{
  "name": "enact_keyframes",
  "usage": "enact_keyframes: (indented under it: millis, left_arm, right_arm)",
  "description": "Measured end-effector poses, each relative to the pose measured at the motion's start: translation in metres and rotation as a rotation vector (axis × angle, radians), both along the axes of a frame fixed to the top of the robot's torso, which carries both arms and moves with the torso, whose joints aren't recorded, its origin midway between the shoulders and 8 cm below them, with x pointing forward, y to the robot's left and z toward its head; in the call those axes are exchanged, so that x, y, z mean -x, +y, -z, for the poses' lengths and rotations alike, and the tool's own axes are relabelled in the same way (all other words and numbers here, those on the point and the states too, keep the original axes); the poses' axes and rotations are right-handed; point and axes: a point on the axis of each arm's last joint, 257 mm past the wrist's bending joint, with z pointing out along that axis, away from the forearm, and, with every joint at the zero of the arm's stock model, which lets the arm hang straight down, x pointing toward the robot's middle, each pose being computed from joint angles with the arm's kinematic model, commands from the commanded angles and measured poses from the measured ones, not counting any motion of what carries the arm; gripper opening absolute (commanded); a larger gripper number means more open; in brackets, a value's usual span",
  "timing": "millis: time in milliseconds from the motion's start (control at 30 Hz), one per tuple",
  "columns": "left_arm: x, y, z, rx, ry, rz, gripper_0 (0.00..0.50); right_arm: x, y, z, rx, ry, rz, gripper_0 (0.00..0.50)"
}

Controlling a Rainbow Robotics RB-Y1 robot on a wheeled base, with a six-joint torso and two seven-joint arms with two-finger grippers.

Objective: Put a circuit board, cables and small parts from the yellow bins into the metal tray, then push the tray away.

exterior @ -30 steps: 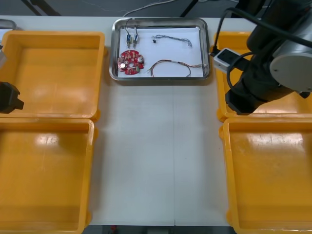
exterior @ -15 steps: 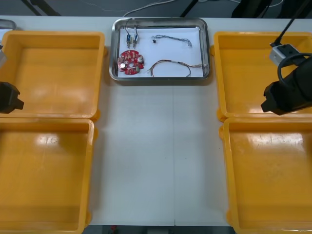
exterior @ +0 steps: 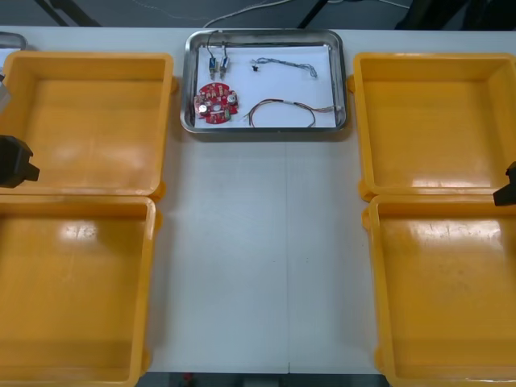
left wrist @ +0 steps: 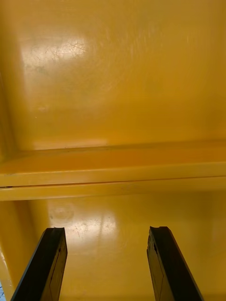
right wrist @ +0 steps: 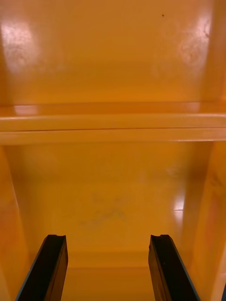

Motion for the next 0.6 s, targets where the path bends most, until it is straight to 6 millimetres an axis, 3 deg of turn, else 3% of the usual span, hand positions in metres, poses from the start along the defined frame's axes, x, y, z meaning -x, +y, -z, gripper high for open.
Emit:
enact_keyframes:
  millis: [267, 600]
  left_arm:
    - [0.0, 0.0, 0.0, 0.0, 0.0, 0.0, 0.5]
    - [0.0, 0.0, 0.0, 0.0, 0.0, 0.0, 0.5]
  right_arm:
    - [0.007, -0.013, 0.013, 0.028, 0.024, 0.025, 0.5]
    - [0.007, -0.004, 0.015, 0.013, 0.019, 0.01, 0.5]
